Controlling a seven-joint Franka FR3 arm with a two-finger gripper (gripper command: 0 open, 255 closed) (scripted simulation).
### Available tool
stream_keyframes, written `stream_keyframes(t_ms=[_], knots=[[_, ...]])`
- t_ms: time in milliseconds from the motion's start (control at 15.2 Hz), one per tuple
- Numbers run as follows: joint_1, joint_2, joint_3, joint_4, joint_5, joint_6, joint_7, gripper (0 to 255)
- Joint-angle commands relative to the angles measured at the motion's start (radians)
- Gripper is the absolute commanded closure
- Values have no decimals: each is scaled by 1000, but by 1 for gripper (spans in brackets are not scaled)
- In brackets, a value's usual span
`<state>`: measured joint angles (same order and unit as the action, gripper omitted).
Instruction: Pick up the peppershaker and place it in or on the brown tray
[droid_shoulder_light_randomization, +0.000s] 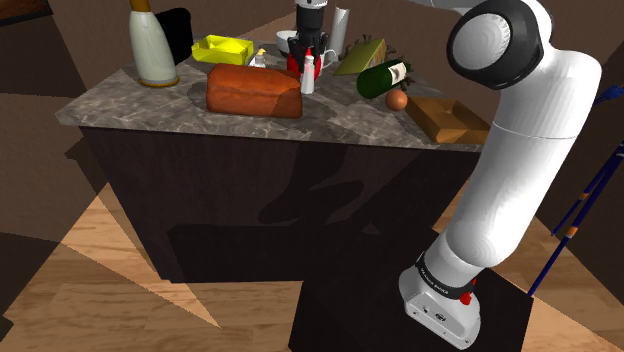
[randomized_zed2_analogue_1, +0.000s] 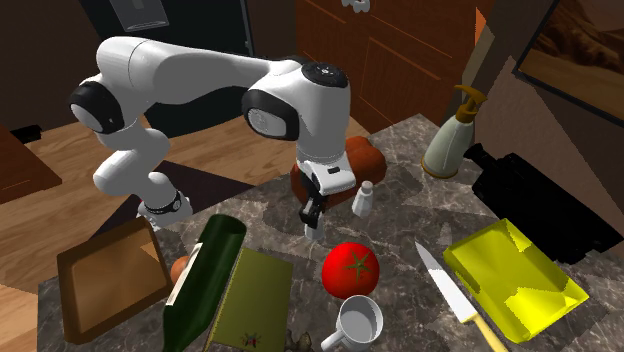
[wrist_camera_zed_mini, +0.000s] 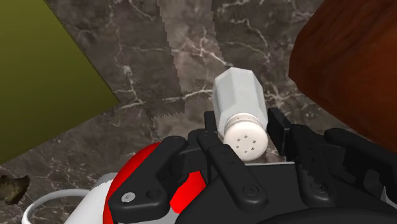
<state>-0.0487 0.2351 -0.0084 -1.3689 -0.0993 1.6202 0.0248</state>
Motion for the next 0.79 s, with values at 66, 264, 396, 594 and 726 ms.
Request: stream_keyframes(t_ms=[66,264,396,594,726], knots=[[1,15,0,59,0,-45,-4,255],[1,31,0,124,0,-93,-8,255],[2,44,0,171,0,-127,-11,255],[2,69,0,250,0,-180,-16,255],[3,90,-1,309,0,-219,-19,255]])
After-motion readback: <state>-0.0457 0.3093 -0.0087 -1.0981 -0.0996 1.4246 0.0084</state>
